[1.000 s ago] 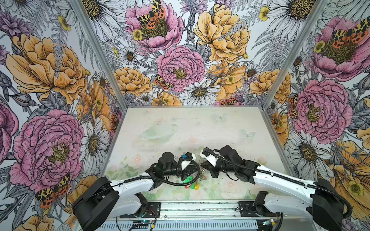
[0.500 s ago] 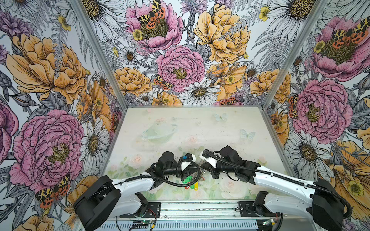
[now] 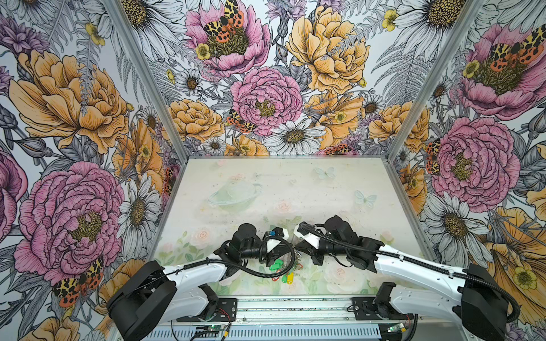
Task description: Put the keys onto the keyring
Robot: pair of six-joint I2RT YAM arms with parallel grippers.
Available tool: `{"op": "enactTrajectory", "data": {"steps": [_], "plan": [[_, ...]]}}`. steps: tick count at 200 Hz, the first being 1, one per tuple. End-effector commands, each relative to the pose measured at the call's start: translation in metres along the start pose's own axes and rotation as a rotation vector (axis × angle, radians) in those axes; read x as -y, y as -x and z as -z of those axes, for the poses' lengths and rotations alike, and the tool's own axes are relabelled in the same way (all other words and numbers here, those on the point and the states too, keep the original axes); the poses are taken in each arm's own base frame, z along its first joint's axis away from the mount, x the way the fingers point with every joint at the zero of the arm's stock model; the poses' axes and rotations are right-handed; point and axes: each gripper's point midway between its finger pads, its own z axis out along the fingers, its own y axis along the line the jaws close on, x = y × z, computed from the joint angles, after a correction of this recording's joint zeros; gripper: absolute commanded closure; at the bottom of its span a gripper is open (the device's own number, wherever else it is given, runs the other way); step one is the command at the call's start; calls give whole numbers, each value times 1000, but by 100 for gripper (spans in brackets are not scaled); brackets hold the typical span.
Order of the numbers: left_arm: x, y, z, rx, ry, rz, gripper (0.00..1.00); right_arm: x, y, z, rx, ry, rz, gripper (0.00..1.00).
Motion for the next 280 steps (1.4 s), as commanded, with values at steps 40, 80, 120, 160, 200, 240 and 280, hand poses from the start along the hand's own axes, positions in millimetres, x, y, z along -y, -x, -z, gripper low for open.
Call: {"op": "enactTrajectory", "data": {"steps": [40,80,120,160,200,240,280], "plan": [[7,13,-3,21,-56,-18,90,-8,28,5,92,34,63,100],[10,14,-6,18,-66,-20,98,-8,28,5,90,32,59,100],[13,15,-9,15,-69,-26,100,-6,31,4,90,25,50,100],[14,14,-11,9,-60,-31,86,-8,32,3,90,38,50,100],[16,15,-12,13,-72,-33,96,-7,32,2,95,39,52,100],[11,17,-12,21,-39,-29,100,-4,34,3,107,13,46,100],[2,23,-4,85,26,-11,100,17,33,19,156,-129,32,80]]}}
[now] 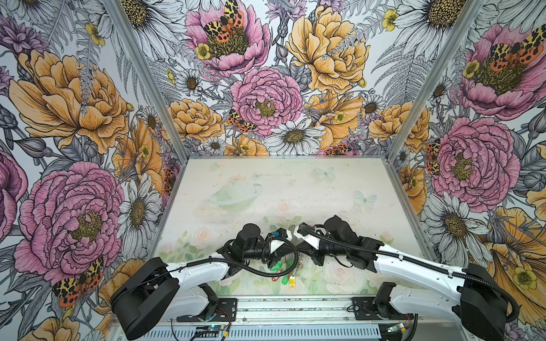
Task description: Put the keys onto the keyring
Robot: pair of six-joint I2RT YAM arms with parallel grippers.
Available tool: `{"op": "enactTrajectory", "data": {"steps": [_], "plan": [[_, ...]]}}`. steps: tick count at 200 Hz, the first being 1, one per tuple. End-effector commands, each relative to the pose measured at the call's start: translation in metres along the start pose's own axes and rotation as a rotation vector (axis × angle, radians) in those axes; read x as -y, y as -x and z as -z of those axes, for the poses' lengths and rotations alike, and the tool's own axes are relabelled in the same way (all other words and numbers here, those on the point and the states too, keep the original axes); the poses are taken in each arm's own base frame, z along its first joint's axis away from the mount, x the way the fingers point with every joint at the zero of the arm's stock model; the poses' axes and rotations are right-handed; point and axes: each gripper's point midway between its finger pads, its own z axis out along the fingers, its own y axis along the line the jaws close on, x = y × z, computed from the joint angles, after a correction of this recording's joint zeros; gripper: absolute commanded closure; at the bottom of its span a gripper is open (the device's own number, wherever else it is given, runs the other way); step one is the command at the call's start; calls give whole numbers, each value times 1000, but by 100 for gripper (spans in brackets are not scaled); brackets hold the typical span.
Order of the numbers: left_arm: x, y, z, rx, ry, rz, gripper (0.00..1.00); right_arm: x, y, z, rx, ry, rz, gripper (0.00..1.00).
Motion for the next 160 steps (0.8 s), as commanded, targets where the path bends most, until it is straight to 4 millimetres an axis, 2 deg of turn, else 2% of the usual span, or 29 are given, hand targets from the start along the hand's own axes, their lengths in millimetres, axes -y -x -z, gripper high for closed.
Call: {"op": "enactTrajectory", "data": {"steps": [1,24,37,69,98,160], "plan": [[-1,25,5,115,30,-34,100,15,33,18,159,-107,22,80],[-3,27,10,155,45,-26,100,12,34,30,283,-124,68,78],[-3,26,11,157,47,-27,100,7,32,33,318,-102,86,81],[-1,29,12,174,36,-37,100,-1,18,23,271,-39,90,88],[0,27,12,169,27,-37,100,-12,11,18,270,28,104,89],[6,25,14,179,5,-87,100,-9,4,12,254,25,107,91]]}}
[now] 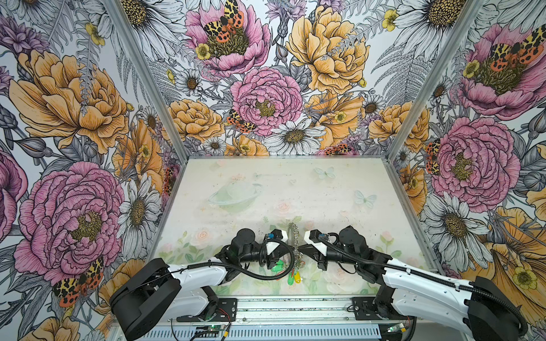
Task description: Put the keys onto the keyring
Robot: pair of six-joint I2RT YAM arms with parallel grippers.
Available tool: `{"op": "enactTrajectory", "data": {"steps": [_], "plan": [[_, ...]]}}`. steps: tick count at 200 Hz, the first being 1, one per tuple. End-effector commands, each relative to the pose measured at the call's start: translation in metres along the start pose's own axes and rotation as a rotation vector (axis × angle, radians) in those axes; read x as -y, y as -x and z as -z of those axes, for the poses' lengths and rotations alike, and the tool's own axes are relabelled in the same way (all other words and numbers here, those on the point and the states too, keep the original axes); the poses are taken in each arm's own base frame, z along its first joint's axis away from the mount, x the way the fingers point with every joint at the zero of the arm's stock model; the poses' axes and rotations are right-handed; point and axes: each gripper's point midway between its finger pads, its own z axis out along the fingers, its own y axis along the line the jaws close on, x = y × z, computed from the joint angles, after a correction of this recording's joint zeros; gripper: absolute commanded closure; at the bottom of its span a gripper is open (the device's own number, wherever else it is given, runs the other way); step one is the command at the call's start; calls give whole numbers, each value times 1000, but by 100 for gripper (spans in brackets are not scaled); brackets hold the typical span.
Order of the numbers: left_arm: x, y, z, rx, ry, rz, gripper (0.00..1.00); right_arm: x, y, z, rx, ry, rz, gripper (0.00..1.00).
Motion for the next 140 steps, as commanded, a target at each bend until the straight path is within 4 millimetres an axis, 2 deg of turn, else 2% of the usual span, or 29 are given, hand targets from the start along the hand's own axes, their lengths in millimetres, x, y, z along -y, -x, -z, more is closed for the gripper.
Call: {"op": "enactTrajectory", "data": {"steps": [1,69,140], "plan": [[5,21,5,81,-26,-77,100,1,6,-1,30,10,23,91],[14,22,7,100,-62,-108,100,4,3,-4,12,8,12,90],[18,21,7,105,-80,-114,100,-4,3,-9,7,63,3,90]]}}
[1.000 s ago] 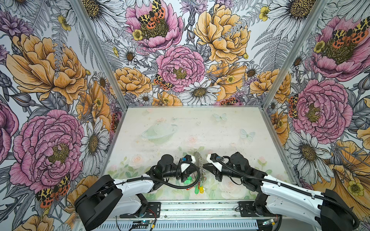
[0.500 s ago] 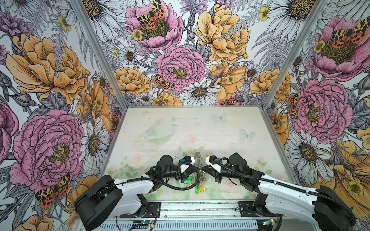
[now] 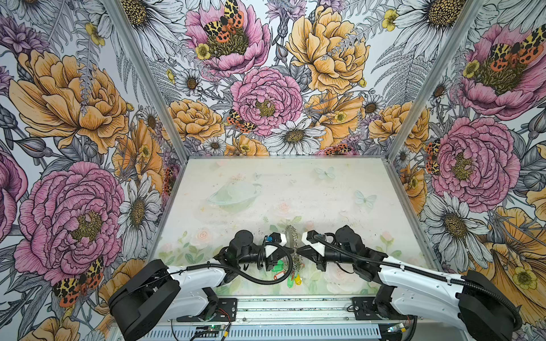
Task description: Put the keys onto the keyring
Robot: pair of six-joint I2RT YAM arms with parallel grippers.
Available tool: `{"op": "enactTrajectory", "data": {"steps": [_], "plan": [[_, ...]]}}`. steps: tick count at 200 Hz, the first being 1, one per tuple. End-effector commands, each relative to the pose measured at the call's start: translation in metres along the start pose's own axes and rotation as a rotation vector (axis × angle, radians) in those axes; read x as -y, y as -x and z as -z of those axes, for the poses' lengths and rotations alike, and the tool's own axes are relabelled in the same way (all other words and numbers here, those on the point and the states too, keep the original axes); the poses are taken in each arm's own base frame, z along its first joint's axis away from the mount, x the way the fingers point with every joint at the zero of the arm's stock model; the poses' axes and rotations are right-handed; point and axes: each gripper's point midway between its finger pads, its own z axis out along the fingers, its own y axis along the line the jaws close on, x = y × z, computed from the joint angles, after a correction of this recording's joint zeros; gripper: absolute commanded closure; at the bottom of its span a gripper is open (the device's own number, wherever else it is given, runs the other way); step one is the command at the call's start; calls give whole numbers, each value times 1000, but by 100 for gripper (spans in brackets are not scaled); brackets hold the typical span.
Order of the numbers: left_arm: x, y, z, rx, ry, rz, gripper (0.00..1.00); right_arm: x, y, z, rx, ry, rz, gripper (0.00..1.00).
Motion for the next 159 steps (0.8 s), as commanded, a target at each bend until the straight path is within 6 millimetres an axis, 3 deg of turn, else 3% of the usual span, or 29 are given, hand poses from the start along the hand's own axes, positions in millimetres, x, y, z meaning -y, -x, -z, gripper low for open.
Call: {"op": "enactTrajectory", "data": {"steps": [1,53,159], "plan": [[8,19,2,75,-38,-69,100,-2,18,0,50,22,32,90],[9,18,-1,68,-48,-66,100,-3,28,2,92,27,46,90],[13,15,-6,55,-81,-53,100,-5,30,0,98,43,43,91]]}}
